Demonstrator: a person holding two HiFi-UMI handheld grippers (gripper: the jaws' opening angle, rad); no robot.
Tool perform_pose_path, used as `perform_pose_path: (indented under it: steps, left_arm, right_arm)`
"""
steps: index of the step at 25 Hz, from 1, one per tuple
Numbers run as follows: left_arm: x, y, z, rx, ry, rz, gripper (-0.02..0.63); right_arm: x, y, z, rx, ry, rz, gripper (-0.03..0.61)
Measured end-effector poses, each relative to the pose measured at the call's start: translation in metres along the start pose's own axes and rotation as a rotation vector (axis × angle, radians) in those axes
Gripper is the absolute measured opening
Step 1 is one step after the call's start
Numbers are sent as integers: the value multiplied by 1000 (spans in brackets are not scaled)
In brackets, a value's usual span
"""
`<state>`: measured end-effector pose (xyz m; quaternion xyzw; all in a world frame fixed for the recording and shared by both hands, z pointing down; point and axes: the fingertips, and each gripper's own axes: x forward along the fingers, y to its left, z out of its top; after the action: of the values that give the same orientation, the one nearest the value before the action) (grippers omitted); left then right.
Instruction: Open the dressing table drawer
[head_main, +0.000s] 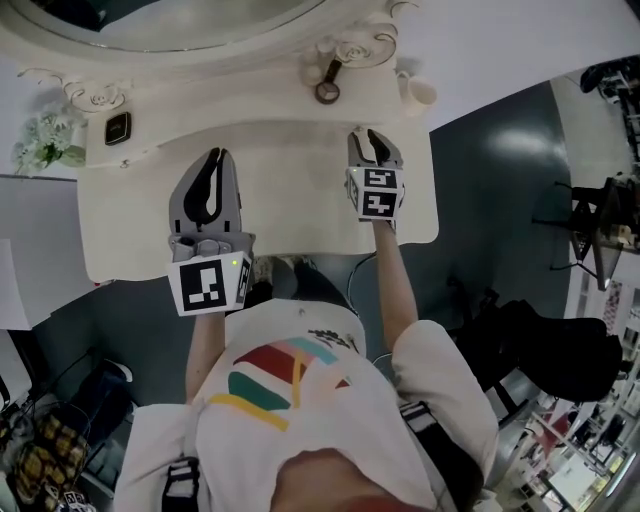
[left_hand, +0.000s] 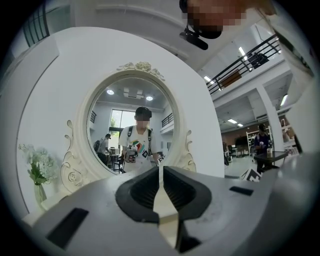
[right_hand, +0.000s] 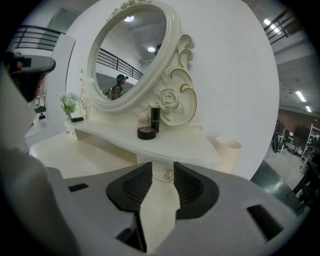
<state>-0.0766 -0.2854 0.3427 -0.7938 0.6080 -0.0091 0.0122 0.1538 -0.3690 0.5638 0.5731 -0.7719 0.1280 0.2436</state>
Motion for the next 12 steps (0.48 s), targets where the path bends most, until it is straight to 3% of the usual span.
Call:
perform_pose_path:
  steps: [12]
  left_arm:
    - [3,-2,-16,10,47,22,9]
  right_arm:
    - [38,-10,-30,-4,102,-6,101]
